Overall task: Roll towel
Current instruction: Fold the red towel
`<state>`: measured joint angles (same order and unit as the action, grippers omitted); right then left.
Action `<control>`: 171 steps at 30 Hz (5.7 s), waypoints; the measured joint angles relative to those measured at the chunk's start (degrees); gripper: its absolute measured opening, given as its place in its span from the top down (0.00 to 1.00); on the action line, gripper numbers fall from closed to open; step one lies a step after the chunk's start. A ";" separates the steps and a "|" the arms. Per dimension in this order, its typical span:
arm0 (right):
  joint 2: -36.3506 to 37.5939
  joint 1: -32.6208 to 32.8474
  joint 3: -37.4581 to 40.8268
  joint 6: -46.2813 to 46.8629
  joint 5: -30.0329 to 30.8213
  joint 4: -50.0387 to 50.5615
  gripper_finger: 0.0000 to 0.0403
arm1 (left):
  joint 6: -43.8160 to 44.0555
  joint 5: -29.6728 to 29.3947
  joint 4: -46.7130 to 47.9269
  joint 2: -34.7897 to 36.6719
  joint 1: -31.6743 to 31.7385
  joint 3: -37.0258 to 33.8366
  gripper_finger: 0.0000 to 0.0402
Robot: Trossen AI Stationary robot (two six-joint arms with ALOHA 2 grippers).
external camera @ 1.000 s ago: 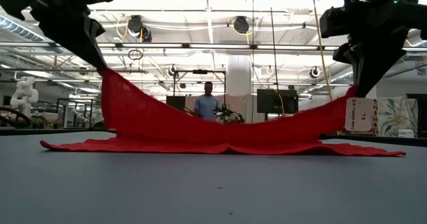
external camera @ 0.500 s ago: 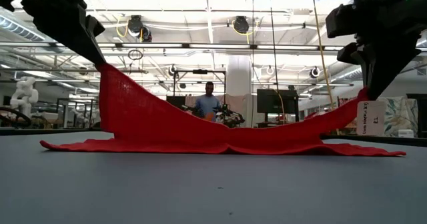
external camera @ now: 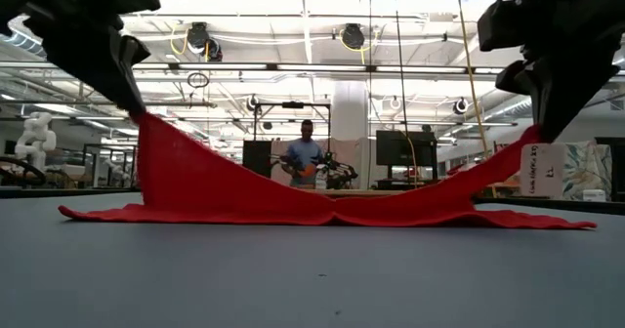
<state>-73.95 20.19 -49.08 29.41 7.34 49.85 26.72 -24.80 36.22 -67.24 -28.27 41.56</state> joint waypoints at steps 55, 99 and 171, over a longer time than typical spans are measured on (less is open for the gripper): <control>-1.75 2.05 3.61 1.20 -1.32 -4.46 1.00 | 1.38 8.83 0.33 -4.35 -2.18 0.02 1.00; -1.73 2.05 3.61 1.20 -1.68 -6.85 1.00 | 6.37 12.49 -8.02 -12.06 -5.23 0.07 0.77; -1.73 2.32 3.61 2.71 -9.15 -7.84 0.77 | 22.95 -2.21 -0.74 -21.20 -14.25 0.07 0.97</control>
<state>-75.68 22.51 -45.47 32.12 -1.81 42.01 49.67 -27.00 35.48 -88.44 -42.52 41.63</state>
